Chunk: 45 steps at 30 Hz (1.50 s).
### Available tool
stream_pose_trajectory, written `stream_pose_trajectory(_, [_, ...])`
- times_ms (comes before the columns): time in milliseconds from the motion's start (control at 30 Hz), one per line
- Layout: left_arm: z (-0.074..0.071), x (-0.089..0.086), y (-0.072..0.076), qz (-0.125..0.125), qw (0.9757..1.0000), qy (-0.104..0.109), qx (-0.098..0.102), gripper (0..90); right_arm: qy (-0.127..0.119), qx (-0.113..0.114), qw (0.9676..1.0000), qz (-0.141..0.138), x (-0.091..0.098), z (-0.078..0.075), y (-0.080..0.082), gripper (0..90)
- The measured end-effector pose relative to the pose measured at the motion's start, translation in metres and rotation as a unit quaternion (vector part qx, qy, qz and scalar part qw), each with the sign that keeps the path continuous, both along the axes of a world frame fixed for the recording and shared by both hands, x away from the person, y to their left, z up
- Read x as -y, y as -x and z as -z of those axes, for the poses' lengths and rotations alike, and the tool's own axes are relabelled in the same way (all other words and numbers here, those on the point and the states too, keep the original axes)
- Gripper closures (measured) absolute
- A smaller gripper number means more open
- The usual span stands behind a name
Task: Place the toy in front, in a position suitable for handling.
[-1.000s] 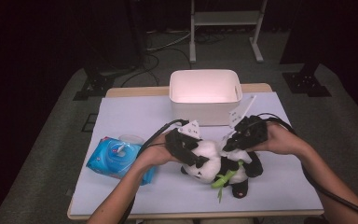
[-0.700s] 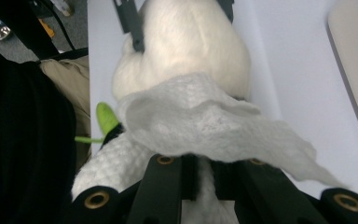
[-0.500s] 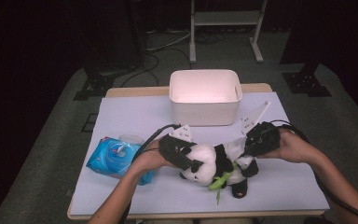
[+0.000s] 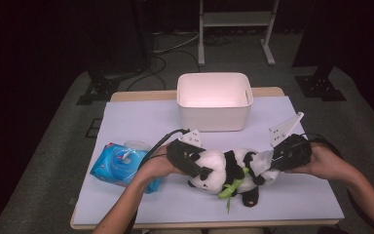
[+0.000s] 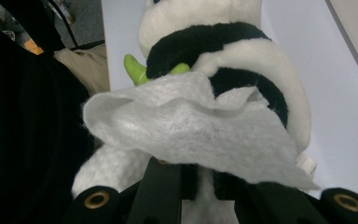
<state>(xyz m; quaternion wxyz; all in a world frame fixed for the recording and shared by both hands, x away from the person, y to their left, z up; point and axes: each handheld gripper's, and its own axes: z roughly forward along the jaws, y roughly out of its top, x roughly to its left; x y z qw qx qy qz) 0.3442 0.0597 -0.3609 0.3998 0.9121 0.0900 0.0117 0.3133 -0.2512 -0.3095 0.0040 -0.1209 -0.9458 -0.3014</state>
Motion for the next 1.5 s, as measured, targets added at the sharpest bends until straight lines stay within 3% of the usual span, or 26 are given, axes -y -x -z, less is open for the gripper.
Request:
stream_pose_trajectory(300, [0.000,0.002,0.002,0.006,1.0000,-0.002,0.003,31.3,-0.002,0.022,0.9997,0.009,0.002,-0.005,-0.004,82.4])
stream_pose_trajectory(500, [-0.001,0.006,0.005,0.010,0.9999,0.001,0.007,31.2,0.001,0.021,0.9998,0.001,-0.017,-0.005,-0.021,82.4])
stream_pose_trajectory(867, [-0.005,0.020,0.011,0.032,0.9989,0.004,0.035,31.0,0.013,0.008,0.9994,-0.030,-0.054,-0.001,-0.036,82.4])
stream_pose_trajectory(1033, [-0.006,0.025,0.011,0.037,0.9987,0.010,0.034,30.5,0.018,0.006,0.9991,-0.037,-0.063,0.003,-0.039,82.4])
stream_pose_trajectory(1267, [-0.005,0.022,0.011,0.036,0.9988,0.006,0.032,30.2,0.009,0.005,0.9999,-0.014,-0.043,0.001,-0.039,82.4])
stream_pose_trajectory(1500, [-0.001,0.016,0.010,0.027,0.9994,0.001,0.019,28.7,-0.022,0.000,0.9997,0.015,-0.010,0.001,-0.027,82.4])
